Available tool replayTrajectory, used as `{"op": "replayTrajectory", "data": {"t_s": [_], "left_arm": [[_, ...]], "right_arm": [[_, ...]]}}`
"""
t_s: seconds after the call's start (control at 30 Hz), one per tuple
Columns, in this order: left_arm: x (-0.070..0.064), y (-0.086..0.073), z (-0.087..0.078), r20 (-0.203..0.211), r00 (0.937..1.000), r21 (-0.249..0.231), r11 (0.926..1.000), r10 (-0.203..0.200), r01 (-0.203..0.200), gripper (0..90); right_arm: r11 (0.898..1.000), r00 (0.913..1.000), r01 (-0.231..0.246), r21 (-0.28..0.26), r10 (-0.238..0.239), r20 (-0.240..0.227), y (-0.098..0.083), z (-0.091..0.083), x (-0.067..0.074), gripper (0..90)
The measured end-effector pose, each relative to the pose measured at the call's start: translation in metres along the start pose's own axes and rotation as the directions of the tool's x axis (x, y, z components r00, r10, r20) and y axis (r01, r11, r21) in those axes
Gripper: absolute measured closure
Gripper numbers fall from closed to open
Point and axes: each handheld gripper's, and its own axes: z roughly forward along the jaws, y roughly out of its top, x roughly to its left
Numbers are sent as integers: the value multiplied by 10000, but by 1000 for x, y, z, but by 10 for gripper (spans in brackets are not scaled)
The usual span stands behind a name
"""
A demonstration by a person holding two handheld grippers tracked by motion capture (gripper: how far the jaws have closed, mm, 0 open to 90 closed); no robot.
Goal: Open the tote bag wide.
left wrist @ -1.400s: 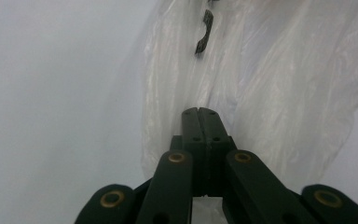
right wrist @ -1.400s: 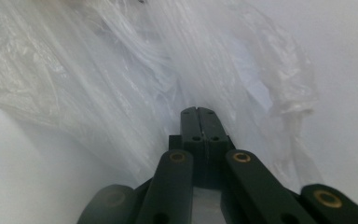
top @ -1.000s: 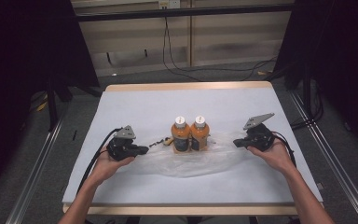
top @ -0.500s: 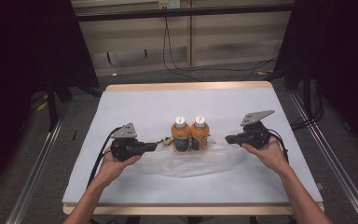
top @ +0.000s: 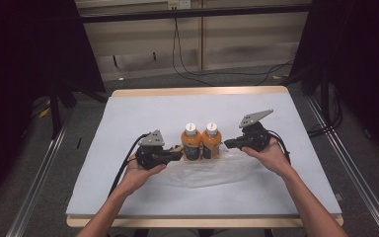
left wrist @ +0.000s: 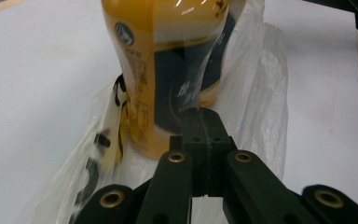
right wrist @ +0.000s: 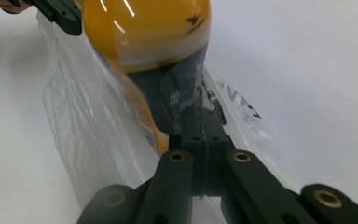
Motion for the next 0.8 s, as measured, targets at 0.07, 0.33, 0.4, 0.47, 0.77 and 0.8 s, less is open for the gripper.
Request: {"op": "replayTrajectory", "data": {"t_s": [0.07,0.33,0.4,0.47,0.77,0.8], "left_arm": [[-2,6,8,60,10000,-56,10000,28,-28,900],[-13,15,30,451,9985,44,9995,305,-307,900],[-17,16,39,513,9980,133,9992,361,-369,900],[-18,17,42,485,9978,179,9988,442,-451,900],[-26,14,55,444,9974,533,9968,575,-598,900],[-27,12,56,438,9965,580,9956,706,-731,900]], "right_arm": [[10000,10000,41,42,-41,23,4,2,-2,900],[9998,10000,-47,168,48,-30,8,15,-10,900],[9998,9999,-5,194,7,-120,9,21,-11,900],[9997,9999,8,235,-5,-134,11,25,-12,900],[9987,9988,-210,464,230,-427,9,43,-19,900],[9986,9987,-232,483,253,-439,8,45,-20,900]]}}
